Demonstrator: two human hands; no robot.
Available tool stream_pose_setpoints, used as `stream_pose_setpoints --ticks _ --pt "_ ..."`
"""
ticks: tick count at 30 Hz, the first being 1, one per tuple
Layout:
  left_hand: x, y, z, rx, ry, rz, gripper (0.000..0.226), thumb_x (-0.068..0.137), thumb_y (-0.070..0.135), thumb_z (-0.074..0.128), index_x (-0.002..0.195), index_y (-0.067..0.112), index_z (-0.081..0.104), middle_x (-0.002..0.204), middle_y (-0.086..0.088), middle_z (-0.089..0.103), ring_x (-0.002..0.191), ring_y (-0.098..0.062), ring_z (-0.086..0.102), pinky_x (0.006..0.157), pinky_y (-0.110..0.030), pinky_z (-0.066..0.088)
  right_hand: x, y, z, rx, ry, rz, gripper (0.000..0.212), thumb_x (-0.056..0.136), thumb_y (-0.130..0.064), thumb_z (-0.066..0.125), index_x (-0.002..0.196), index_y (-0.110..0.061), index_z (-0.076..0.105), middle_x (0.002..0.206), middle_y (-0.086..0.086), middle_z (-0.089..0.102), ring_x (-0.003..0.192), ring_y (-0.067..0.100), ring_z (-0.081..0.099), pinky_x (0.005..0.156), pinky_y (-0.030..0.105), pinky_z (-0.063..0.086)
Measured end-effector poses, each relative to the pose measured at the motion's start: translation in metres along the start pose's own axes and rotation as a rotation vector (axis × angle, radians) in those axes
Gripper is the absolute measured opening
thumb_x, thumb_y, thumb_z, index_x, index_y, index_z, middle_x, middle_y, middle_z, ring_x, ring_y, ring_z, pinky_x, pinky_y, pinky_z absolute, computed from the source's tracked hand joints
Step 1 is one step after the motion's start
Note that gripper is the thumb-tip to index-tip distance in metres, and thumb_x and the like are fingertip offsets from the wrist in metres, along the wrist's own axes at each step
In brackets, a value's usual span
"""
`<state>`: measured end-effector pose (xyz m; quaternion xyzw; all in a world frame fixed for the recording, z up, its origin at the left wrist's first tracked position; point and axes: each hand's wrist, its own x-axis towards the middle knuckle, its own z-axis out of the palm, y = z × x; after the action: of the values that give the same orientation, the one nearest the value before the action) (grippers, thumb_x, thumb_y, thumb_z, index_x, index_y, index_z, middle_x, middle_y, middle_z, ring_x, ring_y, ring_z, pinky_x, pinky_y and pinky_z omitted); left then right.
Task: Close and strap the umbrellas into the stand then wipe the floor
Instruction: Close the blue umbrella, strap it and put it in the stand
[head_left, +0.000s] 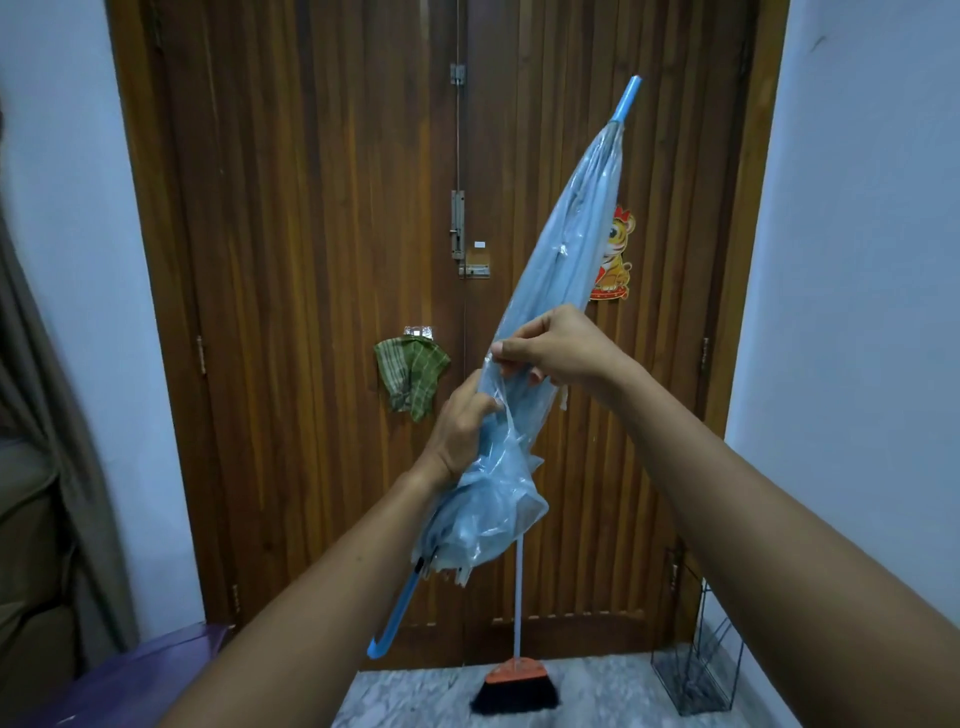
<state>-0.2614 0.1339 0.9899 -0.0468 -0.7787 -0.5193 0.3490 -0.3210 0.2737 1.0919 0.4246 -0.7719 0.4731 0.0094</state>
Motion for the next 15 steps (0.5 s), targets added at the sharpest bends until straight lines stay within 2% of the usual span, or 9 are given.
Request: stream_pose_setpoints --ticks 3,6,8,10,11,13,15 --pt "-0.002 0.004 0.004 0.030 -0.005 -0.063 0.042 0.086 0.043 0.050 0.121 0.026 0.065 0.115 -0.004 0.070 0.109 -0.024 0.067 0.099 -0.056 0.051 0.002 0.000 0.002 -0.025 0.027 0.034 0.023 0.089 -0.031 0.075 0.086 -0.010 0.081 0.070 -0.004 0.075 0.054 0.001 0.058 0.046 0.012 0.044" --pt "-0.001 0.003 0.007 0.165 -0.012 -0.090 0.035 0.085 0.045 0.043 0.109 0.029 0.064 0.103 -0.006 0.069 0.097 -0.029 0.064 0.090 -0.060 0.050 0.002 -0.006 0.004 -0.035 0.039 0.064 0.024 0.090 -0.032 0.073 0.083 -0.009 0.080 0.065 -0.005 0.071 0.045 0.003 0.051 0.041 0.015 0.039" --pt "-0.004 0.003 0.010 0.238 -0.007 -0.103 0.027 0.087 0.045 0.041 0.090 0.031 0.064 0.086 -0.007 0.064 0.089 -0.035 0.059 0.081 -0.056 0.047 0.001 -0.014 0.006 0.065 0.006 0.060 0.023 0.093 -0.028 0.071 0.088 -0.007 0.079 0.068 0.002 0.074 0.045 0.006 0.054 0.042 0.018 0.041" --pt "-0.008 0.004 0.015 0.249 -0.018 -0.127 0.030 0.091 0.042 0.041 0.068 0.036 0.061 0.068 -0.002 0.050 0.080 -0.040 0.052 0.069 -0.043 0.039 0.001 -0.020 0.006 0.147 -0.038 0.077 0.021 0.094 -0.025 0.070 0.096 -0.005 0.077 0.081 0.011 0.077 0.052 0.012 0.061 0.044 0.020 0.047" --pt "-0.009 0.003 0.018 0.235 -0.044 -0.131 0.034 0.093 0.042 0.042 0.065 0.036 0.061 0.066 -0.003 0.045 0.074 -0.037 0.048 0.067 -0.039 0.035 0.001 -0.021 0.005 0.155 -0.053 0.092 0.023 0.094 -0.026 0.070 0.098 -0.005 0.076 0.085 0.012 0.076 0.058 0.016 0.064 0.048 0.023 0.052" --pt "-0.011 0.004 0.020 0.209 -0.070 -0.143 0.039 0.096 0.045 0.043 0.065 0.029 0.061 0.068 0.001 0.043 0.064 -0.020 0.041 0.066 -0.035 0.032 0.003 -0.018 0.005 0.146 -0.056 0.105 0.028 0.092 -0.031 0.071 0.102 -0.005 0.074 0.090 0.013 0.076 0.066 0.021 0.068 0.058 0.027 0.059" --pt "-0.012 0.002 0.018 0.127 -0.056 -0.181 0.042 0.096 0.045 0.046 0.061 0.023 0.056 0.066 0.002 0.045 0.058 -0.011 0.040 0.061 -0.032 0.031 0.000 -0.011 0.003 0.194 -0.020 0.059 0.028 0.093 -0.031 0.071 0.108 -0.008 0.071 0.096 0.015 0.076 0.070 0.022 0.071 0.061 0.028 0.060"
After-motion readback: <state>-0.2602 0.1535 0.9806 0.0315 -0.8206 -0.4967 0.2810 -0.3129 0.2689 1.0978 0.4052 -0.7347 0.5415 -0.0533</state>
